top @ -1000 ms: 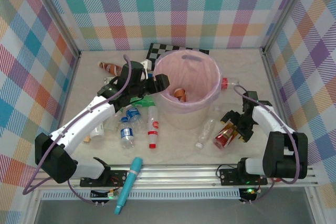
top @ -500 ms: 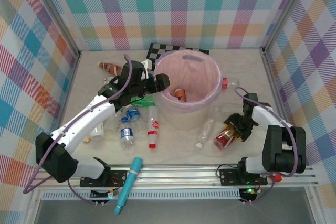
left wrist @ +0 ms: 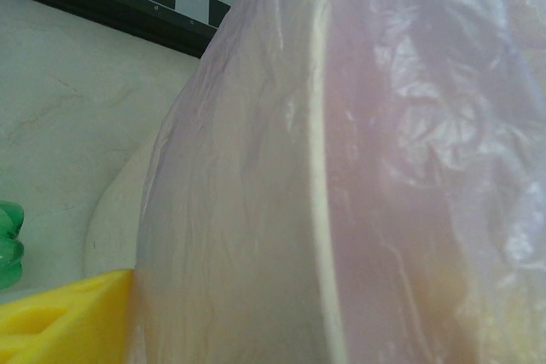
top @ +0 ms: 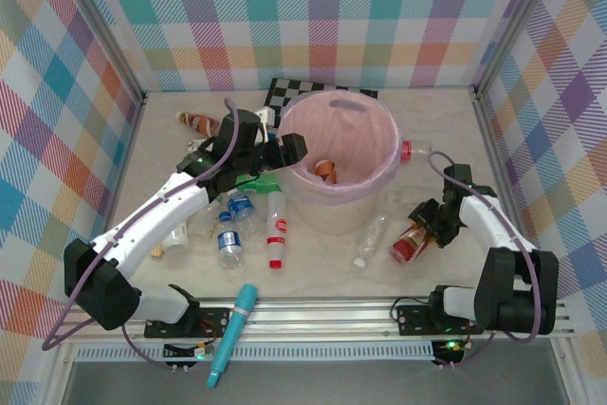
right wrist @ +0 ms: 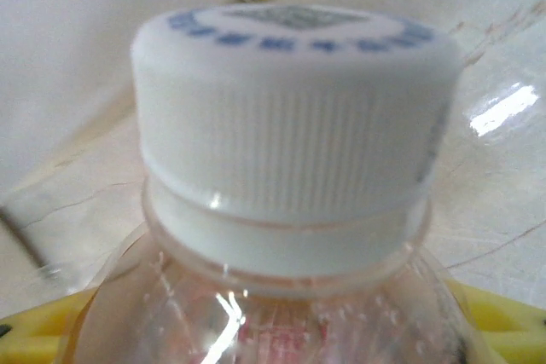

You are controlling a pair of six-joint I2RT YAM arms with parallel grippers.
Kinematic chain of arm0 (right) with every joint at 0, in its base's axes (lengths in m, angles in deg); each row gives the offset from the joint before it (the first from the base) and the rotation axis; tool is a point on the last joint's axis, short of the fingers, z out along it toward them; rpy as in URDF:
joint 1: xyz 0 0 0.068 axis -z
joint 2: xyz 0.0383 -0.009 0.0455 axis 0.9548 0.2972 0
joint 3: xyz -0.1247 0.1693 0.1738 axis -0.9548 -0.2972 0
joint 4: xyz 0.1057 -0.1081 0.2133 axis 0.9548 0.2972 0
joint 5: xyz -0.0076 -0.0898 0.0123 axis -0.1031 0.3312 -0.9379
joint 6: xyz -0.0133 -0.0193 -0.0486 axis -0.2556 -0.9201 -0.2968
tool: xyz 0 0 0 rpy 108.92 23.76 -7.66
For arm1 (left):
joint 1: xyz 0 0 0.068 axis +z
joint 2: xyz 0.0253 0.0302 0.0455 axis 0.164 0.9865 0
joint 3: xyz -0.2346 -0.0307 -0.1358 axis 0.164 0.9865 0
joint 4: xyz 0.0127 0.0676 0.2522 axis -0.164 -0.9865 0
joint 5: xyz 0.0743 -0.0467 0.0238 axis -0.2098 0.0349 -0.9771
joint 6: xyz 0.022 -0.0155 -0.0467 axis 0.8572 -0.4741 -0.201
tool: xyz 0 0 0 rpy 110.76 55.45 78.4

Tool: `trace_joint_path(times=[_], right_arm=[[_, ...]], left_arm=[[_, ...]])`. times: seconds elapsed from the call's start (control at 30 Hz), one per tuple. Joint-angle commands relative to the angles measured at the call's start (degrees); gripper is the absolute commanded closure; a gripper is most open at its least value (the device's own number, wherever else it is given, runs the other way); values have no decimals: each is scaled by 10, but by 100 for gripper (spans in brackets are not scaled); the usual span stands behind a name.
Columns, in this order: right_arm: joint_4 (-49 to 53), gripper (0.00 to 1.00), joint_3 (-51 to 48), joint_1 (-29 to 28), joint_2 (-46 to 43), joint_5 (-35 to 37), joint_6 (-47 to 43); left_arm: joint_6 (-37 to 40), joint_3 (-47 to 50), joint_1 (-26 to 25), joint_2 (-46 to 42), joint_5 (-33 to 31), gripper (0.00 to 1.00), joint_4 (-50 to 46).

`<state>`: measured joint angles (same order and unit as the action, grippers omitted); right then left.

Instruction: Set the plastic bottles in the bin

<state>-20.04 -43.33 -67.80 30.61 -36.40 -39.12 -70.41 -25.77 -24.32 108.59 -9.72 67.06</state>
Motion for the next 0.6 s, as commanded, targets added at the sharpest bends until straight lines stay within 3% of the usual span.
trace_joint_path(times=[0.0,0.33,0.57], right_arm=[[49,40,49,7,-30,-6,-31],[147,46,237,45,-46,2,-100],[203,49,435,62,-15,-34,-132]], left_arm=[[21,-5,-7,7,-8,20,-57],[26,-8,-7,2,-10,19,-68],[29,-18,-7,5,-9,19,-71]])
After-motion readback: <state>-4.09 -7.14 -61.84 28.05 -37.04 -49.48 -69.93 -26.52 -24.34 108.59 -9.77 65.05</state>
